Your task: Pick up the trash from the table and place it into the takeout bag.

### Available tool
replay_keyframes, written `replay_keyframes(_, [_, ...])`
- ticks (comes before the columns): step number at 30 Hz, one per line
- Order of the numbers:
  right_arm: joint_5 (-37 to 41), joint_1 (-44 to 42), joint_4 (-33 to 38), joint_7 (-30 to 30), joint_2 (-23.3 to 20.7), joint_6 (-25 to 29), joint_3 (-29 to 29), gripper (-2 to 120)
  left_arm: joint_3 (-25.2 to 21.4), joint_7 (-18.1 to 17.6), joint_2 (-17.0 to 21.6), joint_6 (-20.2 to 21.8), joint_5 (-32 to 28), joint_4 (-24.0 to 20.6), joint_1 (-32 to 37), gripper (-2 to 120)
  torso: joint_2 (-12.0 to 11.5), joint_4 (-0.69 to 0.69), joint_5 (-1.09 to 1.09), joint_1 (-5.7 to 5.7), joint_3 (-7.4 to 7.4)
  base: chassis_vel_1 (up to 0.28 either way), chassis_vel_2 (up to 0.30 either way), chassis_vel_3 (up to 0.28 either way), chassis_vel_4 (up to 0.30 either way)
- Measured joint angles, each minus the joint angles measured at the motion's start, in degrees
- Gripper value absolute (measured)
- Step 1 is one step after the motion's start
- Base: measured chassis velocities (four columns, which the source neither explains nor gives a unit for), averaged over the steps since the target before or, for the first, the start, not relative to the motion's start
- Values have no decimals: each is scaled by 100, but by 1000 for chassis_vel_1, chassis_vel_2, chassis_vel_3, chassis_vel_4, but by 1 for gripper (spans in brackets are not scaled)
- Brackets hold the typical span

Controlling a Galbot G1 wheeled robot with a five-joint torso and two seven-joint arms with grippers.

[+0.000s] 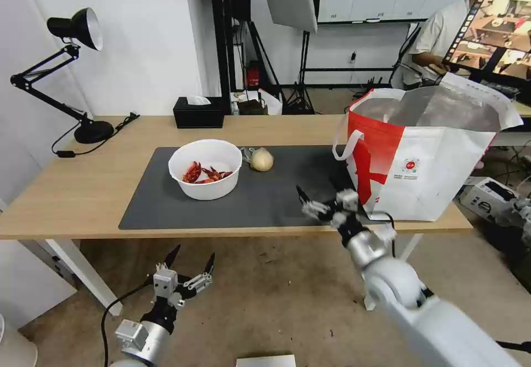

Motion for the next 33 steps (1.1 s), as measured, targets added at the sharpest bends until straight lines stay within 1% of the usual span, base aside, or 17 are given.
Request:
replay_keyframes(2, [279,514,-331,100,94,-177,-350,100,-13,0,-20,1,11,2,29,100,0,0,0,0,0,0,0,0,0])
replay_keyframes(3, [279,514,-331,100,94,-177,-350,100,-13,0,-20,1,11,2,29,100,0,0,0,0,0,0,0,0,0])
replay_keyframes(5, [544,1049,-686,207,213,-307,-660,100,-44,0,-26,0,15,1,50,100,0,0,-1,0,0,0,0,0,0])
replay_keyframes(6, [544,1049,-686,207,213,-307,-660,100,-44,0,-26,0,15,1,50,100,0,0,-1,0,0,0,0,0,0])
replay_keyframes(8, [873,1610,-976,347,337,-525,-953,100,-77,2,-28,-12,13,12,46,100,0,0,-1,0,0,0,0,0,0])
replay_keyframes(9, [873,1610,-976,347,337,-525,-953,100,-77,2,-28,-12,13,12,46,100,0,0,-1,0,0,0,0,0,0])
replay_keyframes(12, [1060,2157,-1311,523,507,-771,-1237,100,-78,4,-21,-14,9,19,31,100,0,0,0,0,0,0,0,0,0])
replay_keyframes(21, [1128,2873,-1936,583,865,-1101,-1624,100,-49,5,-19,-14,6,6,15,100,0,0,-1,0,0,0,0,0,0])
replay_keyframes(25, [1140,3155,-2360,649,1144,-1319,-1787,100,-47,7,-23,-13,7,6,30,100,0,0,-1,0,0,0,0,0,0])
replay_keyframes(26, [1140,3155,-2360,649,1144,-1319,-1787,100,-47,7,-23,-13,7,6,30,100,0,0,-1,0,0,0,0,0,0])
replay_keyframes(29, [1146,3315,-2697,740,1351,-1535,-1840,100,-47,8,-28,-14,8,9,32,100,1,0,-1,0,0,0,0,0,0])
replay_keyframes(33, [1135,3412,-2944,742,1463,-1637,-1853,100,-46,8,-31,-14,9,18,38,100,1,0,0,0,-1,0,0,0,0])
